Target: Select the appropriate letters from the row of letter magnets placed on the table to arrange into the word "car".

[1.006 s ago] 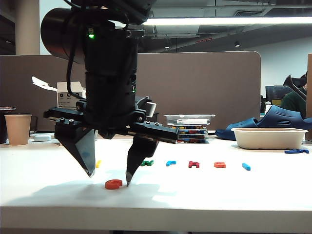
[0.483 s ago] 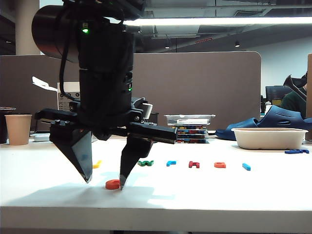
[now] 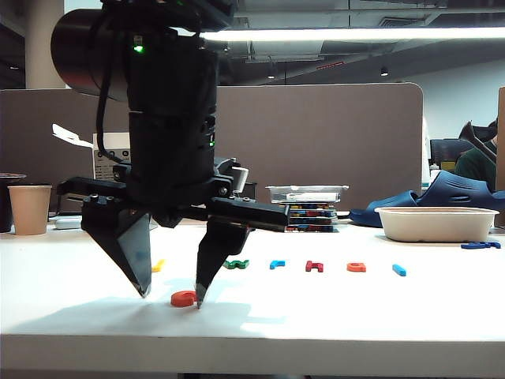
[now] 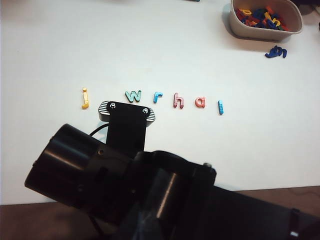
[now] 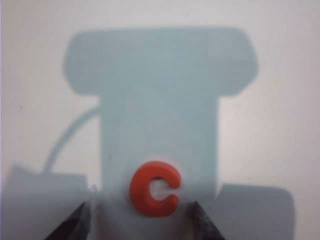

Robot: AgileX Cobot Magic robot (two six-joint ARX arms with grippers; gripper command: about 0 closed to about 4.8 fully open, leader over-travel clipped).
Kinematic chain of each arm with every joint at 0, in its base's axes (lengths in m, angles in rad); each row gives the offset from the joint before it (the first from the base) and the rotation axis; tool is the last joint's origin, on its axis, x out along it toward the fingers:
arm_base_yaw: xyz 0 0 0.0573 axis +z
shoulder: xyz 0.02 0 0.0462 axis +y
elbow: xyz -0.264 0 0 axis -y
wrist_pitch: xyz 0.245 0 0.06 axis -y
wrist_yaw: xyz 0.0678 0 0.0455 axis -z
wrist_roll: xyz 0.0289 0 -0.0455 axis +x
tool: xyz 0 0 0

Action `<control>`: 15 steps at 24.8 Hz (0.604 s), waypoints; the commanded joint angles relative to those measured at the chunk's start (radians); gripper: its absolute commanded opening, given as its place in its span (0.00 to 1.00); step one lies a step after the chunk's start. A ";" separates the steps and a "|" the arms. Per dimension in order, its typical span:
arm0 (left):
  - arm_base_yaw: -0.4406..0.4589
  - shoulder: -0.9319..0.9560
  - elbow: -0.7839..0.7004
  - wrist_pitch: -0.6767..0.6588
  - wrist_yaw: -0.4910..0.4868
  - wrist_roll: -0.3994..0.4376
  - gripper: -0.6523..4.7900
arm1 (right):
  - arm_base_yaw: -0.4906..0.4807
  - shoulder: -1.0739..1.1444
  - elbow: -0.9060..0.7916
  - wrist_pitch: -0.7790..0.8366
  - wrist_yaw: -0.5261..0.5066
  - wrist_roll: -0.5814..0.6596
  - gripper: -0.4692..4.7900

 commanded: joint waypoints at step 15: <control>0.000 -0.003 0.001 0.002 -0.003 0.001 0.11 | -0.016 0.021 -0.016 -0.022 -0.013 0.009 0.50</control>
